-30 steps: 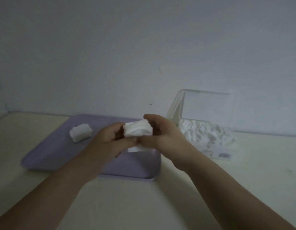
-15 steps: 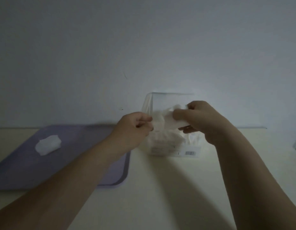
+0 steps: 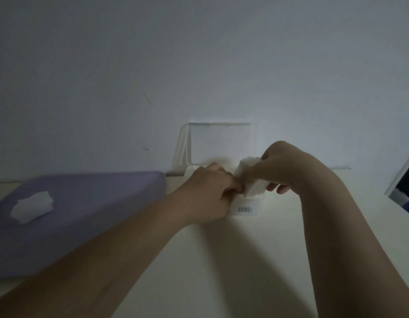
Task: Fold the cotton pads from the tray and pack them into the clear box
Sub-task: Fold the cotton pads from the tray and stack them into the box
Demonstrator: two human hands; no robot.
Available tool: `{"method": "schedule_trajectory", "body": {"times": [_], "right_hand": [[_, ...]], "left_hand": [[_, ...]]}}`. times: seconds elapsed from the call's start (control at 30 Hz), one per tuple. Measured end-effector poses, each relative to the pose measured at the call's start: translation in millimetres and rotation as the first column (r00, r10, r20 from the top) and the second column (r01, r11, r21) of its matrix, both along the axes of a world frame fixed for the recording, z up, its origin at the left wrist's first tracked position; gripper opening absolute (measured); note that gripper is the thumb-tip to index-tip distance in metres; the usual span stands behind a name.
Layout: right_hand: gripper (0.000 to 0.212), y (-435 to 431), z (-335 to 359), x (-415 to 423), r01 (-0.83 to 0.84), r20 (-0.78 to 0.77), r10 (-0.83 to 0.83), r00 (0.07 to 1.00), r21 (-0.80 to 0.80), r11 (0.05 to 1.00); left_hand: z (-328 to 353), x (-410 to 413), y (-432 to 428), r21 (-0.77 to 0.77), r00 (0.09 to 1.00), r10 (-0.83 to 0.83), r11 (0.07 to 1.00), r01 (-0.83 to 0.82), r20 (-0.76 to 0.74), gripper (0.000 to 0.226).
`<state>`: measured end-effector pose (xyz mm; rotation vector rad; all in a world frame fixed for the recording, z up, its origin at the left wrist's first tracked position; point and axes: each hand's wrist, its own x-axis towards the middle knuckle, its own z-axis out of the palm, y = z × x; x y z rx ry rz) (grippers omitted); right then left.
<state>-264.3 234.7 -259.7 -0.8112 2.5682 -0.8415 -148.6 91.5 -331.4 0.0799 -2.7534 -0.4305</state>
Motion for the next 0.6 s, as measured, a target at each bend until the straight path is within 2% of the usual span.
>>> {"method": "schedule_trajectory", "body": {"times": [0.17, 0.33, 0.5, 0.6], "right_hand": [[0.033, -9, -6, 4, -0.044, 0.038, 0.042, 0.998, 0.049, 0.998], [0.022, -22, -20, 8, -0.002, -0.174, 0.033, 0.984, 0.175, 0.984], [0.019, -32, -26, 17, 0.031, -0.310, 0.047, 0.949, 0.241, 0.970], [0.024, -37, -29, 22, 0.039, -0.345, 0.050, 0.937, 0.246, 0.968]], "left_hand": [[-7, 1, -8, 0.063, 1.000, 0.028, 0.998, -0.027, -0.008, 0.028], [-1, 9, -15, 0.086, 0.996, 0.088, 0.992, -0.089, 0.015, 0.024], [0, 12, -20, 0.117, 0.997, -0.008, 0.993, -0.001, 0.076, 0.035], [-4, 11, -22, 0.133, 0.998, -0.047, 0.990, 0.041, 0.046, 0.036]]}}
